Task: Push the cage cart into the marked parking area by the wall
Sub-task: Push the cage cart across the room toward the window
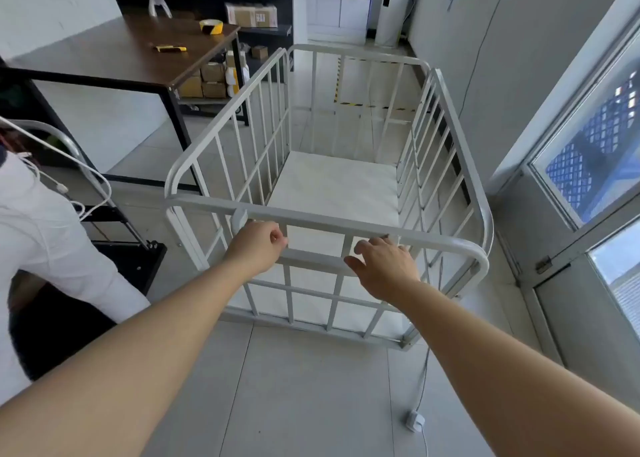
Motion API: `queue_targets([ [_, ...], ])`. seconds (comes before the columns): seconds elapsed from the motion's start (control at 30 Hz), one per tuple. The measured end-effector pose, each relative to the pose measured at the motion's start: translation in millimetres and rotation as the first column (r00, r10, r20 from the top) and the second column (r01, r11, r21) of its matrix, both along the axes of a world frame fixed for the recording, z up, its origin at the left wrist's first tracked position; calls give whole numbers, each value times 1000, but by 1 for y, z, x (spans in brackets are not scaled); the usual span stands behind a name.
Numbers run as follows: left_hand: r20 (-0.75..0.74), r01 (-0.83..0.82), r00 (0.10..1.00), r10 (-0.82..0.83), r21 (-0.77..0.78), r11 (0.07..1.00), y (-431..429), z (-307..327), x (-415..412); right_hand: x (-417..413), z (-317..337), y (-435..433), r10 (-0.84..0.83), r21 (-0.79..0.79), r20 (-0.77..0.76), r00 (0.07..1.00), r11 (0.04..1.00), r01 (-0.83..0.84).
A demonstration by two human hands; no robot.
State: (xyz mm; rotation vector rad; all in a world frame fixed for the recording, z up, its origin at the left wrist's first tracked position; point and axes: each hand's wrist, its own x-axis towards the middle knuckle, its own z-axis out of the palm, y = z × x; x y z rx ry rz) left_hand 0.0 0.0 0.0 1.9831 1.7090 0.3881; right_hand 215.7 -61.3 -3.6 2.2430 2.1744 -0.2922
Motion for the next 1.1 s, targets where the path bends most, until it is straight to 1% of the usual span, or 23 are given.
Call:
queue_targets([
  [0.07, -86, 45, 995, -46, -11, 999, 3, -7, 0, -1, -8, 3, 11, -16, 39, 999, 1000, -10],
  [0.2, -199, 151, 966, -165, -85, 985, 8, -25, -1, -3, -33, 5, 30, -19, 65, 997, 999, -29],
  [0.37, -353, 271, 890, -289, -101, 957, 21, -47, -12, -6, -54, 9, 28, -21, 80, 996, 999, -27],
  [0.47, -401, 301, 861, -312, -94, 949, 30, -54, -17, -6, -60, 14, 22, -23, 105, 994, 1000, -20],
  [0.63, -490, 292, 806, -332, -159, 943, 44, -68, -17, -6, -67, 23, 27, -85, 136, 990, 996, -16],
  [0.8, -487, 278, 799, -352, -219, 935, 48, -79, -15, -2, -72, 31, 99, -62, 109, 989, 994, -93],
  [0.97, -451, 291, 805, -386, -267, 919, 57, -79, -15, 0, -74, 37, 149, -27, 137, 979, 989, -147],
  [1.03, -425, 295, 811, -403, -298, 908, 63, -78, -12, 1, -80, 41, 146, 34, 150, 978, 988, -152],
  [1.1, -418, 296, 810, -411, -314, 902, 70, -77, -10, 3, -92, 47, 101, 138, 182, 978, 982, -127],
])
